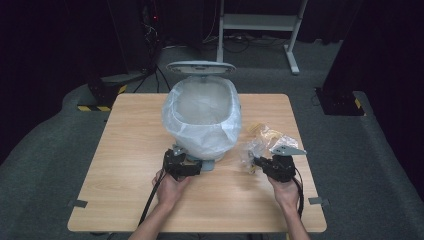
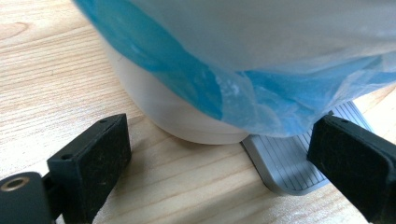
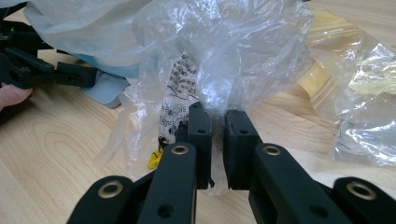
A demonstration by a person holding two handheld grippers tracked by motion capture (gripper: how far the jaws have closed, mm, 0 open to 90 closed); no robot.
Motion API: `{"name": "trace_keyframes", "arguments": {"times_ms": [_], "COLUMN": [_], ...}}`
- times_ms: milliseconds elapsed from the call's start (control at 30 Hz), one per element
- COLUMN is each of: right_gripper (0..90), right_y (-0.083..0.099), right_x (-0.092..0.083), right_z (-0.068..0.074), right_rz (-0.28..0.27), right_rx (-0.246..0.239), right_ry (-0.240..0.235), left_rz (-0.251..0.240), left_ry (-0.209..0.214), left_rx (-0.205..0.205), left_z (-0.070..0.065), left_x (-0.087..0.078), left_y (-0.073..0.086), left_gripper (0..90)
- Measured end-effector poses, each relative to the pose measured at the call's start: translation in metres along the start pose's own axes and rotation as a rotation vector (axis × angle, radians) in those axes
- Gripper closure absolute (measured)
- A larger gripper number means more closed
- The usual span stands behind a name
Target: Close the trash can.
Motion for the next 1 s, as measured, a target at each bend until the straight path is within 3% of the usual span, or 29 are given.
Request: {"name": "trace_keyframes", "arguments": {"times_ms": [567,1000], "right_gripper": [83.3,83.4], "right_y": [-0.015,-0.033], "right_x": [-0.022,-0.044], "right_z": [0.006,0.01], "right_rz": [-0.02,-0.049], "right_rx": [-0.036,-0.037], "right_ry": [-0.009,-0.034], "left_rz": [-0.003,-0.003], "left_ry": [-0.002,-0.002], "left_rx": [0.001,0.0], "left_z": [0.0,0.0], "left_x": [0.0,0.0], "left_y": [0.0,0.0], "left_gripper": [6.2,6.2]}}
Point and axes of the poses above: each handheld gripper's, and its own axes: x roughly forward along the jaws, y roughly out of its underside, z roughly to its left, the point moved 7 cm from there along x, roughly forward along the jaws, and after that the axes turned 5 degrees about y, right-handed, at the moved point
